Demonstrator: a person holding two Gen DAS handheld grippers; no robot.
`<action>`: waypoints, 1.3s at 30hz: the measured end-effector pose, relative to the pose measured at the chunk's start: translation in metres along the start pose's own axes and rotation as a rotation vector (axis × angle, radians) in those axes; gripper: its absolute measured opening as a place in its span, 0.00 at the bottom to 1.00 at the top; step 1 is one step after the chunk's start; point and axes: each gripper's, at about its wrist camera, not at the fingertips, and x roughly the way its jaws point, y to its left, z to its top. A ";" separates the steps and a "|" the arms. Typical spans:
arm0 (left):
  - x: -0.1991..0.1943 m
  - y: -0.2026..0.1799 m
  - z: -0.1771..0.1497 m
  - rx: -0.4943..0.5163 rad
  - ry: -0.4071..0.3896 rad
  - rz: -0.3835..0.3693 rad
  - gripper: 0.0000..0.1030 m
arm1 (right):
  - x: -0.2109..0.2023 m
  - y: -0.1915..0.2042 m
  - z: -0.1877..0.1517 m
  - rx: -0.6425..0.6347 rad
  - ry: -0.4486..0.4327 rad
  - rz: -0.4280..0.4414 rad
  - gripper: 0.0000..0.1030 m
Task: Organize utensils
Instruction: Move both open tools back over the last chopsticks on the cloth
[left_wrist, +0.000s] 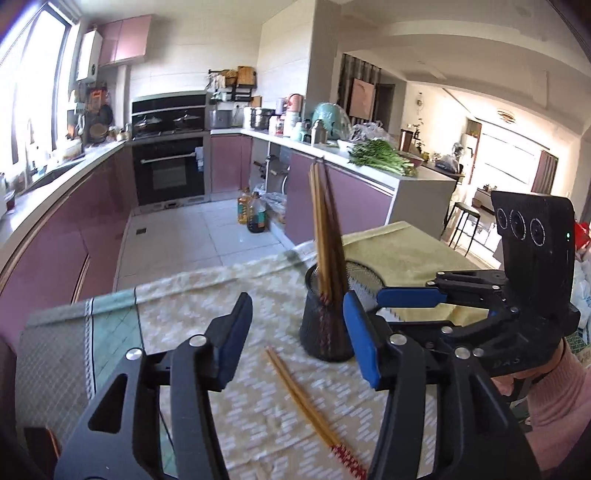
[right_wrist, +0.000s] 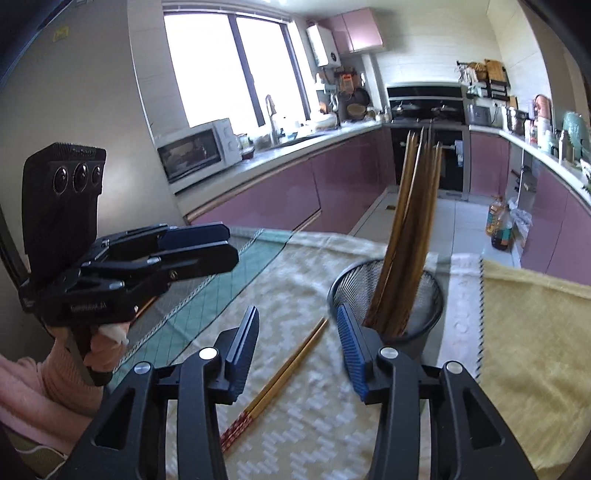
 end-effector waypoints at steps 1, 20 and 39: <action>0.000 0.003 -0.006 -0.013 0.012 0.002 0.52 | 0.005 0.002 -0.006 0.002 0.020 0.002 0.41; 0.024 0.027 -0.091 -0.122 0.187 0.079 0.52 | 0.064 0.041 -0.064 0.019 0.238 -0.044 0.41; 0.037 0.023 -0.098 -0.116 0.230 0.050 0.52 | 0.061 0.032 -0.066 0.014 0.268 -0.096 0.34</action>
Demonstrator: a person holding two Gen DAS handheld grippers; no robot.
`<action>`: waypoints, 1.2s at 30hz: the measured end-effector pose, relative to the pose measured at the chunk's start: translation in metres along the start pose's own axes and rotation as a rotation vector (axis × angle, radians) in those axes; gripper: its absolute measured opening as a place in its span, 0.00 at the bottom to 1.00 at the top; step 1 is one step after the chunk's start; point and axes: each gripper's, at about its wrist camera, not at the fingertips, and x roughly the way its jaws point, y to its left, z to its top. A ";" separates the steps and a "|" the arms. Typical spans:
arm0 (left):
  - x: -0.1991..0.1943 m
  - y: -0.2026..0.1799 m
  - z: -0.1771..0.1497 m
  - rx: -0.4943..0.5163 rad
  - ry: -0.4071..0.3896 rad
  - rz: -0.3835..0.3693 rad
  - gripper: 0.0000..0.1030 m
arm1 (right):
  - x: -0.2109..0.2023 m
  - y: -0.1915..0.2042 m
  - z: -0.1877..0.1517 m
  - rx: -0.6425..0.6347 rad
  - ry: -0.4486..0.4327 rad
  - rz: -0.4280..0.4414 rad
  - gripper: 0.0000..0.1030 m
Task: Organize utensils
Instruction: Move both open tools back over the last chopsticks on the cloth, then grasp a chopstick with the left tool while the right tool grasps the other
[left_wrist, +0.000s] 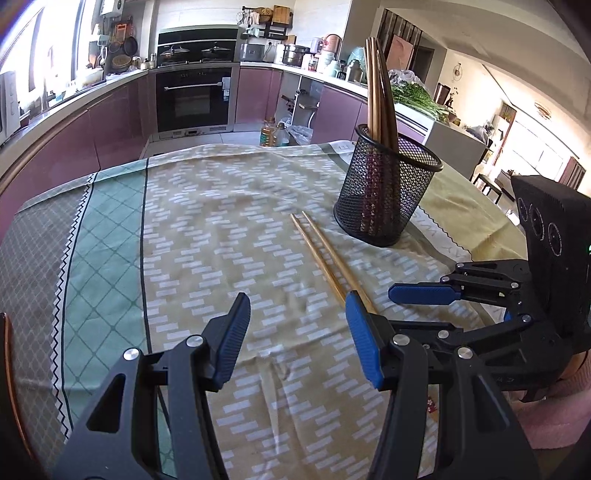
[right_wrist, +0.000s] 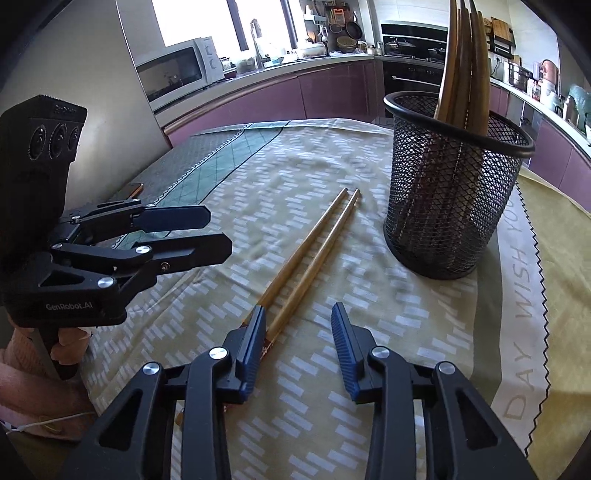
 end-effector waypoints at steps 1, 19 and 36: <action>0.002 -0.001 0.000 0.004 0.005 -0.001 0.52 | -0.001 -0.001 0.000 0.000 0.001 -0.001 0.34; 0.046 -0.026 0.010 0.088 0.118 0.000 0.42 | -0.007 -0.014 -0.004 0.017 0.010 -0.014 0.33; 0.059 -0.018 0.027 0.065 0.153 -0.020 0.25 | 0.011 -0.012 0.014 -0.009 -0.003 -0.045 0.30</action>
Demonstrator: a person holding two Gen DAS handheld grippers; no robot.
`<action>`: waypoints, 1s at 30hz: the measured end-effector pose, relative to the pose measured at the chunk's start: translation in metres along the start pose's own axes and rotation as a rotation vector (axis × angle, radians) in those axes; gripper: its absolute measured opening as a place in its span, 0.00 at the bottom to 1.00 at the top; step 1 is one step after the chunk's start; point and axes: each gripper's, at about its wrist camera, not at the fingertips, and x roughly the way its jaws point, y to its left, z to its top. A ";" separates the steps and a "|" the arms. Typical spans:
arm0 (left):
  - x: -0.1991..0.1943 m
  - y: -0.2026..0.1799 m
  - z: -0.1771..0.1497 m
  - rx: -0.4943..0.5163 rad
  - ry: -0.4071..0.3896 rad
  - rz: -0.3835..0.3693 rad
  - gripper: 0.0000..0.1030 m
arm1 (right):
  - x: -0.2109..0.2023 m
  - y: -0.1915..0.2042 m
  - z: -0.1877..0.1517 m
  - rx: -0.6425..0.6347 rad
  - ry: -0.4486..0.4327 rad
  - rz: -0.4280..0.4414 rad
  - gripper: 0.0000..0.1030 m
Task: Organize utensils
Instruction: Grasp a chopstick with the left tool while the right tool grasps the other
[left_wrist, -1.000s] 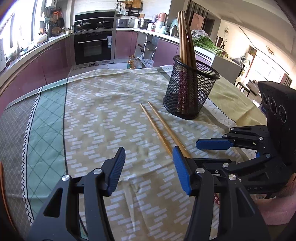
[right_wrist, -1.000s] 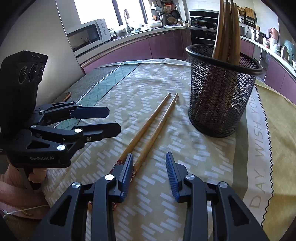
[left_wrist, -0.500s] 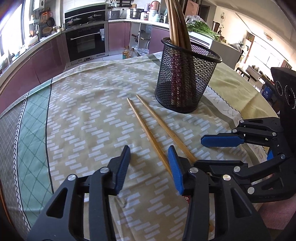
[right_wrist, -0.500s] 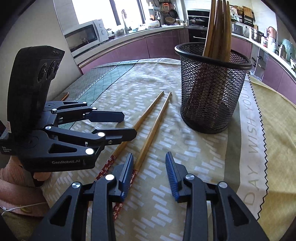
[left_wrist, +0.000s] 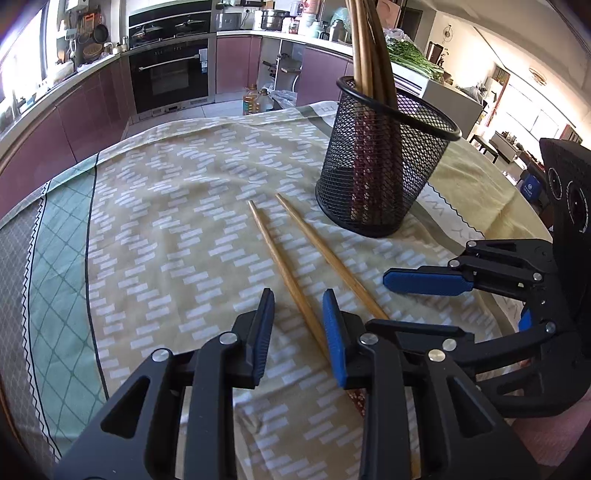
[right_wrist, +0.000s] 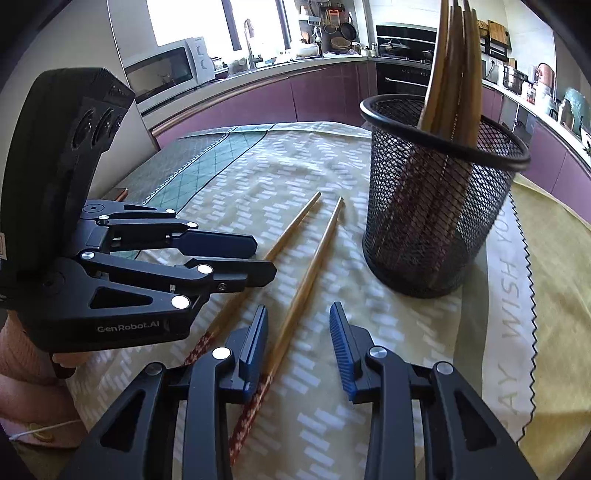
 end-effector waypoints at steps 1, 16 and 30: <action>0.001 0.001 0.001 -0.003 0.002 0.000 0.24 | 0.003 -0.001 0.003 0.001 -0.001 -0.006 0.28; 0.000 0.006 -0.002 -0.080 -0.013 -0.011 0.08 | -0.003 -0.027 0.002 0.160 -0.040 0.060 0.06; -0.003 -0.008 -0.009 -0.018 0.005 0.017 0.09 | 0.004 -0.015 0.003 0.113 -0.002 0.094 0.07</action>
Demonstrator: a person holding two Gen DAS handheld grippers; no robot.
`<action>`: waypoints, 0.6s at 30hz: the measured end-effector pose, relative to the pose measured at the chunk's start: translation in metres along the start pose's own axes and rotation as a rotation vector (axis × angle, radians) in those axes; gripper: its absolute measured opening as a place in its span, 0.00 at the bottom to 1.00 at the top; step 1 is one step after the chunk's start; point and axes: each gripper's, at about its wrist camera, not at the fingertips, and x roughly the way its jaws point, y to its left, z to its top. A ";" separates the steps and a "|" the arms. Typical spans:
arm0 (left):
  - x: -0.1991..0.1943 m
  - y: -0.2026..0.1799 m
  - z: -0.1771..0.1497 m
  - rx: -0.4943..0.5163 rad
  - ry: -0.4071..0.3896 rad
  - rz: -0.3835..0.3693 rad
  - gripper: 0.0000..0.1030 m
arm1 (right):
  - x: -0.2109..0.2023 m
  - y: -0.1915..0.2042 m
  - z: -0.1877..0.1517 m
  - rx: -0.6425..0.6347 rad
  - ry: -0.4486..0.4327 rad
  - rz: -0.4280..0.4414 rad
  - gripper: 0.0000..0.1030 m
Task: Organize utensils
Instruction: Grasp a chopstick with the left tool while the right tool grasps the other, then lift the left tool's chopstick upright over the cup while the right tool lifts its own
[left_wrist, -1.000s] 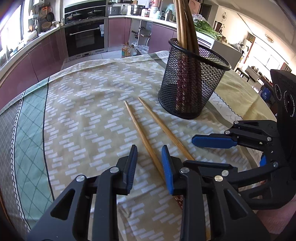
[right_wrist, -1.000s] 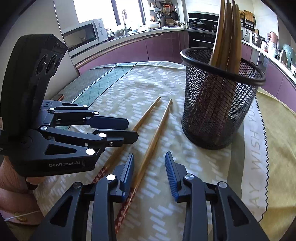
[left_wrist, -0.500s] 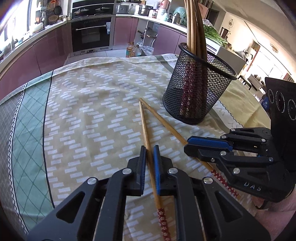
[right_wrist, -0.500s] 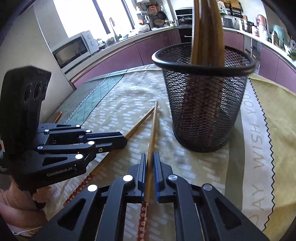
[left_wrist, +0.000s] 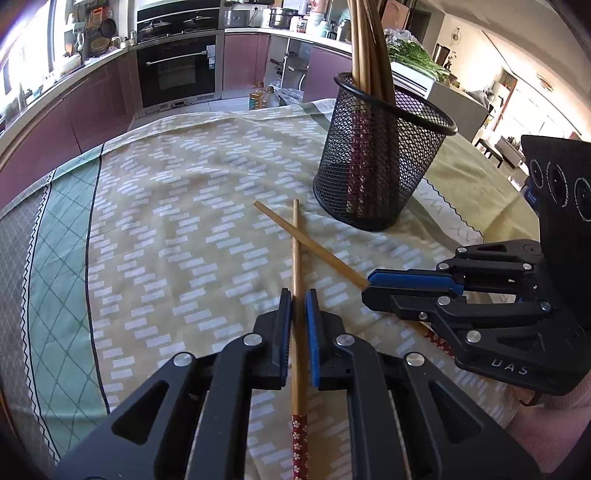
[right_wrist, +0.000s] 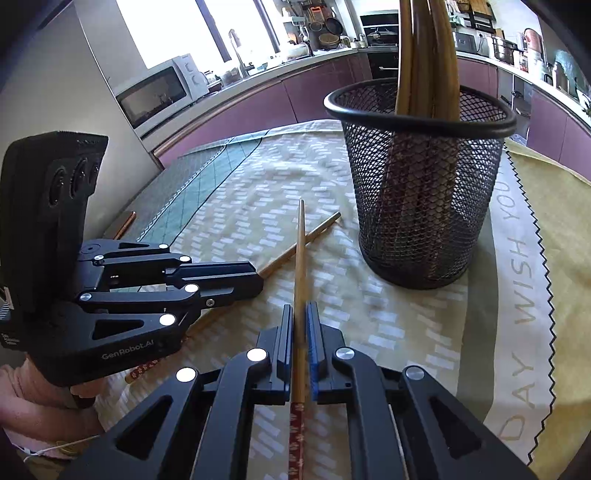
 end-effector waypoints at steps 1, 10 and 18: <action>0.000 -0.001 0.000 0.010 0.001 0.003 0.10 | 0.001 0.001 0.001 -0.007 0.000 -0.006 0.07; 0.003 -0.006 0.004 0.027 -0.011 0.036 0.08 | 0.006 0.003 0.000 -0.013 -0.009 -0.014 0.06; -0.002 -0.005 0.003 0.013 -0.021 0.025 0.07 | -0.004 -0.002 -0.001 0.000 -0.031 0.005 0.06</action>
